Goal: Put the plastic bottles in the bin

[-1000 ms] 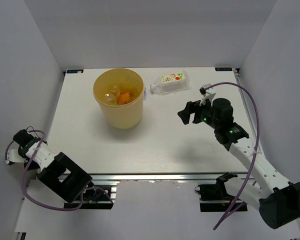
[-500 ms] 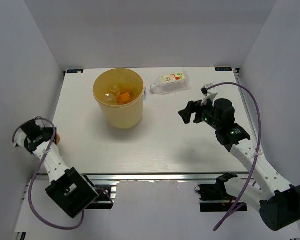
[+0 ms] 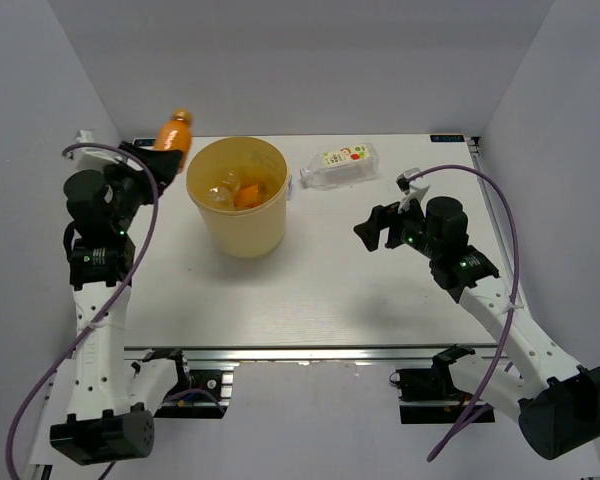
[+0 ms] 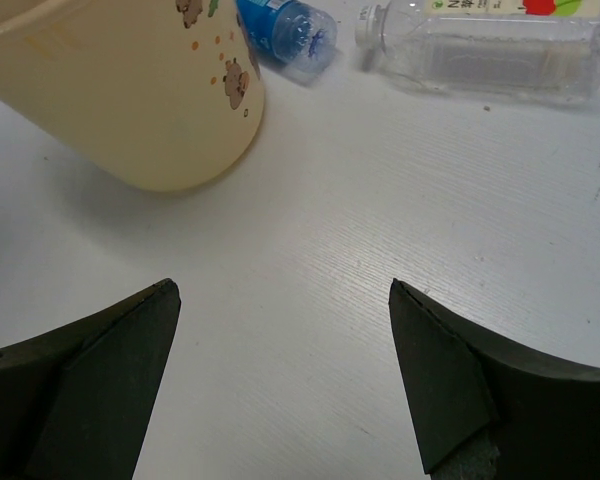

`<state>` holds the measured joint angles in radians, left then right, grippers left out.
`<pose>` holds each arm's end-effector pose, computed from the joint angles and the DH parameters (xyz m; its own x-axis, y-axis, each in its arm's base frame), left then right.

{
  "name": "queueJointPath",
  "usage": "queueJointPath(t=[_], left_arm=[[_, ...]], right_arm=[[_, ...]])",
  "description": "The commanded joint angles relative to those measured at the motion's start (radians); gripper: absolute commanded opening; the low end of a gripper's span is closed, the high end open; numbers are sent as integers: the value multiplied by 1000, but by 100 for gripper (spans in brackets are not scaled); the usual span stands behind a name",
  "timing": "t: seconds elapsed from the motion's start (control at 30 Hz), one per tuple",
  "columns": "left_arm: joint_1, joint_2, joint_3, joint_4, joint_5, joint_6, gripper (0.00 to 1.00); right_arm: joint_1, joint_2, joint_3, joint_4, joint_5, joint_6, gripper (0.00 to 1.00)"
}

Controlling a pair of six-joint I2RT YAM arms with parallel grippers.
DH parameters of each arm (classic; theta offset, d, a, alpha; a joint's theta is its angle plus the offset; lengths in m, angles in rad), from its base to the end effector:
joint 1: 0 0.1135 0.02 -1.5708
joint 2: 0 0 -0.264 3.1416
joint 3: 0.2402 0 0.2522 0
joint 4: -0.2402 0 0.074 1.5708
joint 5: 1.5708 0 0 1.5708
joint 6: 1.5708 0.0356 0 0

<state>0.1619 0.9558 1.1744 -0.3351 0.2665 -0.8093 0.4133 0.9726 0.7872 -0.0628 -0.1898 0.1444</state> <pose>0.2003 0.0232 0.4282 -0.1535 -0.7326 -0.6632 -0.0122 0.6725 -0.7400 0.2068 0.0980 0.3187 -0.3035 0.0212 -0.9526 -0.5237 0.8315 0.1854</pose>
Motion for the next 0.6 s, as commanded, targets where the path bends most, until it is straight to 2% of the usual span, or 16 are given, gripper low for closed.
queueJointPath(t=[0.0, 0.03, 0.13, 0.23, 0.33, 0.43, 0.57], left_arm=[[-149, 4, -33, 96, 56, 31, 13], [-267, 49, -21, 64, 27, 53, 13], [-421, 156, 56, -17, -119, 143, 12], [-433, 196, 117, -19, -110, 180, 15], [-433, 218, 175, -77, -186, 203, 19], [-433, 195, 130, -55, -222, 210, 22], [-433, 169, 57, -25, -231, 211, 38]], right_arm=[[-5, 8, 50, 93, -78, -52, 89], [-5, 17, 58, 107, -92, -60, 89], [-5, 46, 104, 133, -126, -84, 89], [-5, 78, 122, 152, -123, -108, 89], [-5, 104, 124, 156, -123, -138, 89], [-8, 136, 133, 170, -91, -180, 89], [-11, 193, 159, 202, -86, -216, 89]])
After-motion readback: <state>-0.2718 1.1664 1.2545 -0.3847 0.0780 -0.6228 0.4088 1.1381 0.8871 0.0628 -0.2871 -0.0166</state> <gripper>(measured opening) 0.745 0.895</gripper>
